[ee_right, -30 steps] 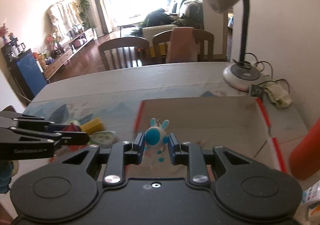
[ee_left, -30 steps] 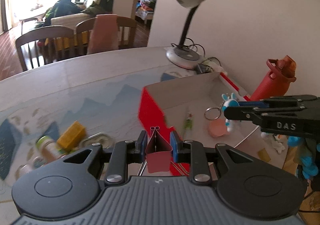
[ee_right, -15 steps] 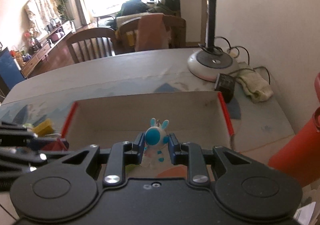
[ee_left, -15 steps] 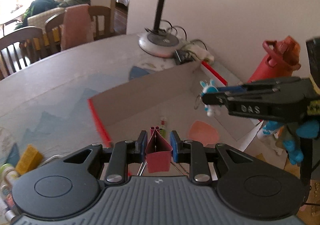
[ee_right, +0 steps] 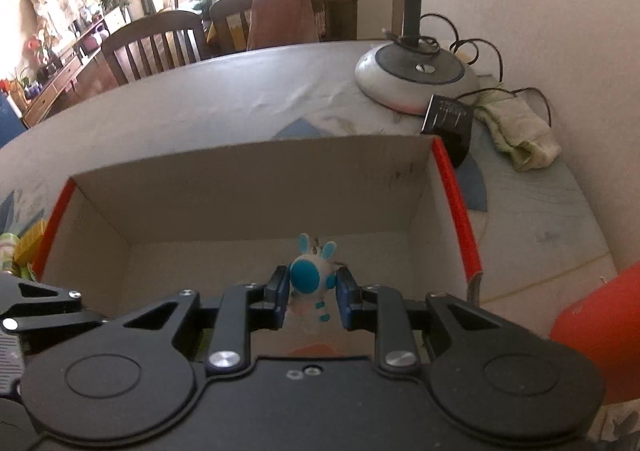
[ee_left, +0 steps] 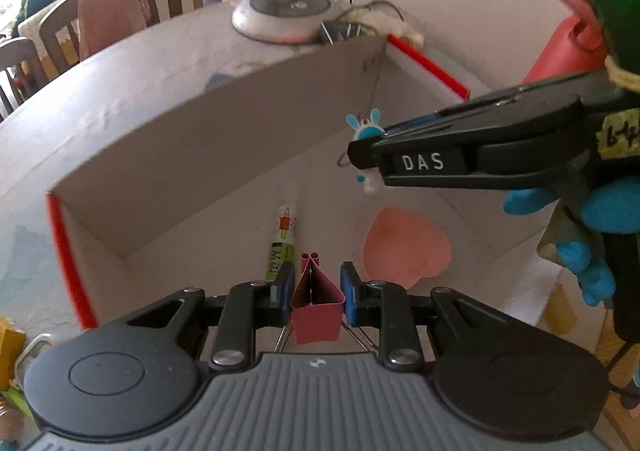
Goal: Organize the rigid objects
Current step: 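Open both tools inside the box, dropping keychain and binder clip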
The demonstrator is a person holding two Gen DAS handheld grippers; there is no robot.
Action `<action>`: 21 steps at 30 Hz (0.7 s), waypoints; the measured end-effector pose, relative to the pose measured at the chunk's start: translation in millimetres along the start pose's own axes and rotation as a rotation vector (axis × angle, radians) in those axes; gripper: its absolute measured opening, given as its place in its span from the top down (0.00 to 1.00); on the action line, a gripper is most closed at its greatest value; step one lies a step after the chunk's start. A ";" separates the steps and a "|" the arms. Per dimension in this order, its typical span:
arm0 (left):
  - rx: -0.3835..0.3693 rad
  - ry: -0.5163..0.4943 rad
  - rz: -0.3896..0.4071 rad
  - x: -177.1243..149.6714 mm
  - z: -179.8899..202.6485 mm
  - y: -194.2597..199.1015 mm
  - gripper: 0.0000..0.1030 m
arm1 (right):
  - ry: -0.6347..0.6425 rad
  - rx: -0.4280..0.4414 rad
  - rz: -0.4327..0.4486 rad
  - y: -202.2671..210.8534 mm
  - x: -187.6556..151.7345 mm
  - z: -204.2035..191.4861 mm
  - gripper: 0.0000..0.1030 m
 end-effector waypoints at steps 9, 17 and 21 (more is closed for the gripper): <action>-0.014 0.001 -0.085 2.9 6.4 -28.3 0.77 | 0.003 -0.001 -0.061 -11.8 -4.0 2.3 0.77; -0.032 0.009 -0.141 2.5 2.7 -35.9 0.77 | 0.000 0.018 -0.061 -10.2 -3.9 1.5 0.73; -0.019 0.012 -0.128 1.2 0.6 -32.4 0.77 | 0.006 0.023 -0.053 -6.8 -4.4 0.1 0.72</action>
Point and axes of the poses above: each gripper's, at about its wrist camera, not at the fingertips, and y roughly against the way its jaws point, z to its right, x to its top, the point moved 3 cm from there along -y, roughly the way its jaws point, and after that the axes turned 11 degrees about x, right-handed, at the moved point
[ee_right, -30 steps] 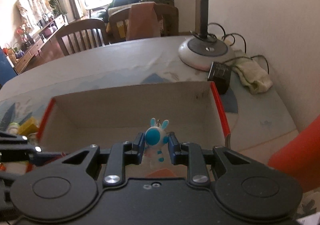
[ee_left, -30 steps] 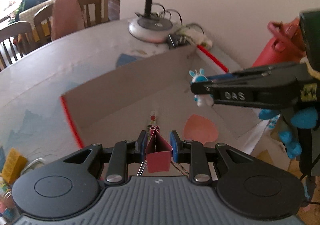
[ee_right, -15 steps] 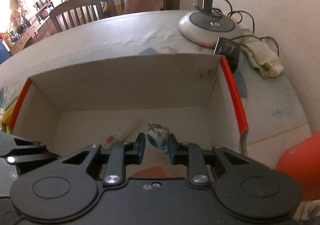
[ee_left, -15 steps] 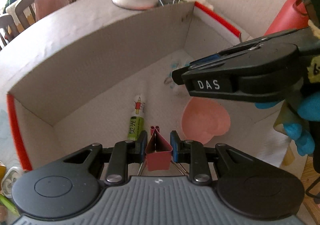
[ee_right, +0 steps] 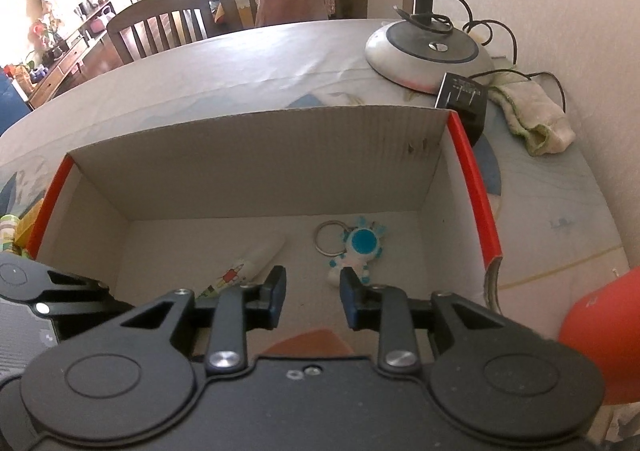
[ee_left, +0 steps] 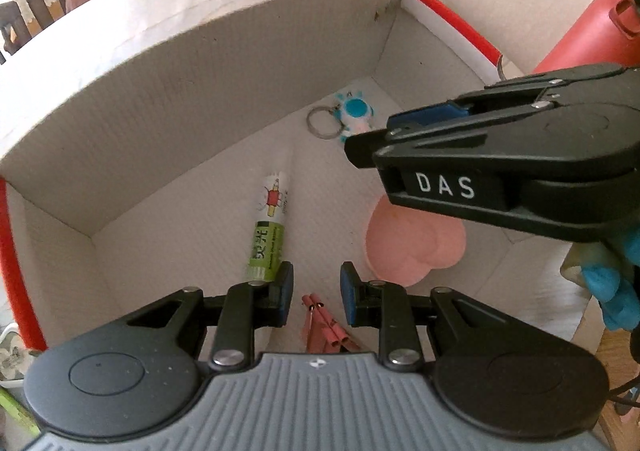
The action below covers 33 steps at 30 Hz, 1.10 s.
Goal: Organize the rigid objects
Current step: 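Open both tools inside the box, dropping keychain and binder clip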
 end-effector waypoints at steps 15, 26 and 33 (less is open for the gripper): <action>-0.004 0.084 0.119 -14.8 -15.6 50.3 0.76 | 0.045 0.047 0.058 36.9 -5.1 -24.5 0.59; -0.029 0.169 0.212 -41.5 -48.2 101.8 0.76 | 0.089 0.110 0.117 68.1 -9.4 -69.5 0.51; -0.044 0.190 0.277 -71.1 -67.4 138.1 0.75 | 0.130 0.143 0.181 90.8 -18.3 -107.7 0.42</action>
Point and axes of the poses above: each gripper's, at about its wrist camera, not at the fingertips, and y roughly against the way its jaws point, z to its right, x to its top, the point moved 3 cm from there along -y, roughly the way its jaws point, and after that the axes turned 11 degrees about x, right-handed, at the moved point
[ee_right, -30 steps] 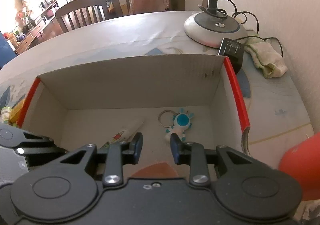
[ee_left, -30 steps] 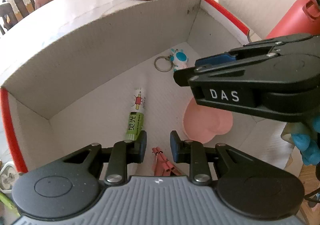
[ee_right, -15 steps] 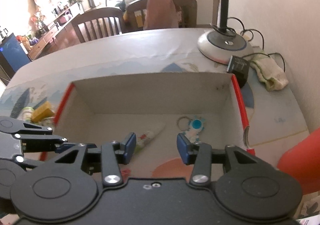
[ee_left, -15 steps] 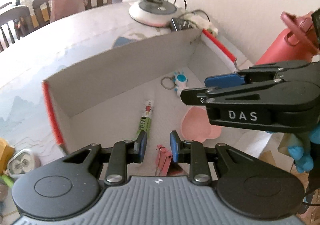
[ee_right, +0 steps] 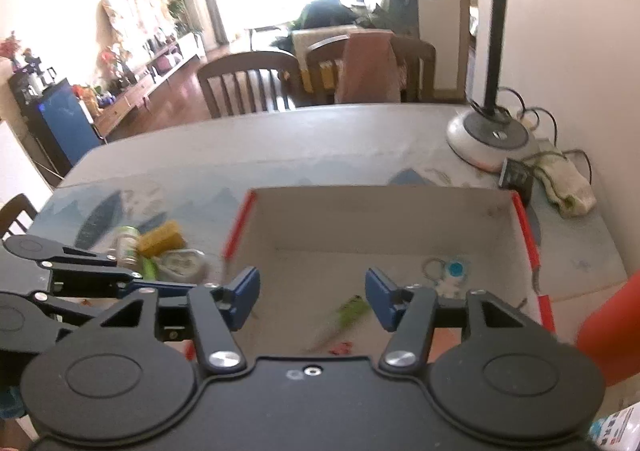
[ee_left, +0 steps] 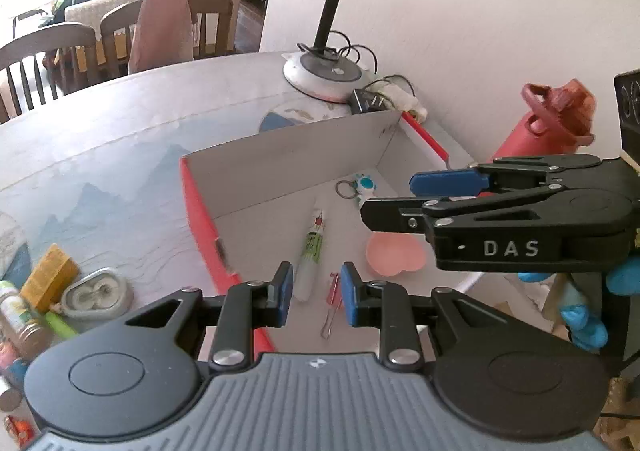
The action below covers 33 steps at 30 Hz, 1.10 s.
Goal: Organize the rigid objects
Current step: 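Open both tools inside the box, dropping keychain and binder clip, then withdraw both tools from the box toward the remaining table items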
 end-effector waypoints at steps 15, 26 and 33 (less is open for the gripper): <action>0.044 0.062 0.090 -56.5 -82.7 80.1 0.72 | 0.006 0.064 0.048 -0.3 -23.3 -92.6 0.28; 0.114 0.116 0.146 -102.6 -155.4 126.4 0.33 | 0.017 0.101 0.053 -19.6 -40.3 -158.8 0.17; 0.158 0.139 0.134 -143.4 -198.9 140.0 0.22 | 0.029 0.094 0.046 -36.8 -46.5 -190.2 0.09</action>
Point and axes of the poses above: each gripper's, at about its wrist camera, not at the fingertips, and y roughly against the way its jaws point, z to its right, x to its top, the point moved 3 cm from there along -y, roughly the way its jaws point, and after that the axes turned 11 degrees about x, right-handed, at the moved point
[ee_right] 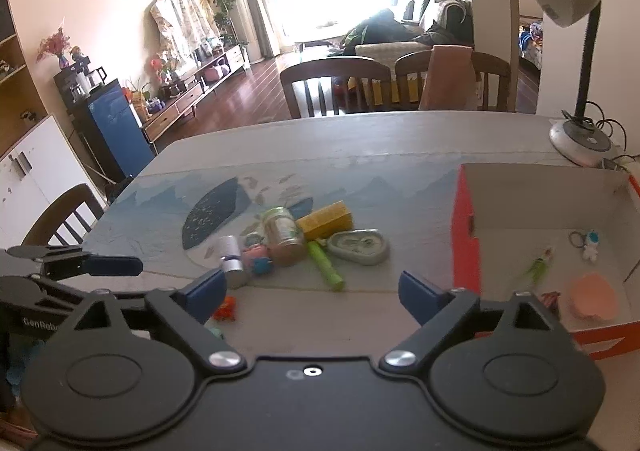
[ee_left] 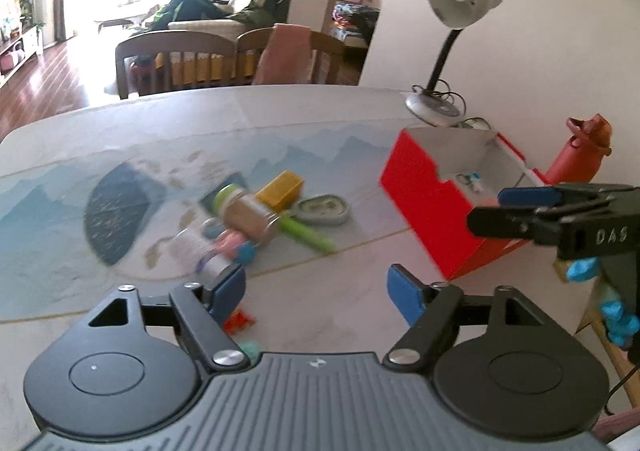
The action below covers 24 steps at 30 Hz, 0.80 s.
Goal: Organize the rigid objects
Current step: 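Withdraw both tools from the box toward the remaining table items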
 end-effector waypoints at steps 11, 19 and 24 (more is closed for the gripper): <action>0.049 0.027 -0.016 -44.8 -43.0 -15.1 0.16 | 0.038 0.019 -0.087 -41.5 -11.3 -42.7 0.09; 0.055 0.065 -0.017 -68.1 -56.5 -31.9 0.03 | 0.065 0.043 -0.178 -83.7 -15.9 -60.2 0.09; 0.067 0.047 0.004 -78.3 -53.2 -44.4 0.03 | 0.095 0.060 -0.242 -113.8 -19.8 -63.8 0.11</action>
Point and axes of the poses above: each gripper's, at about its wrist camera, not at the fingertips, and y roughly against the way its jaws point, z to its right, x to its top, the point moved 3 cm from there along -y, roughly the way its jaws point, and after that the axes turned 11 degrees about x, right-handed, at the moved point
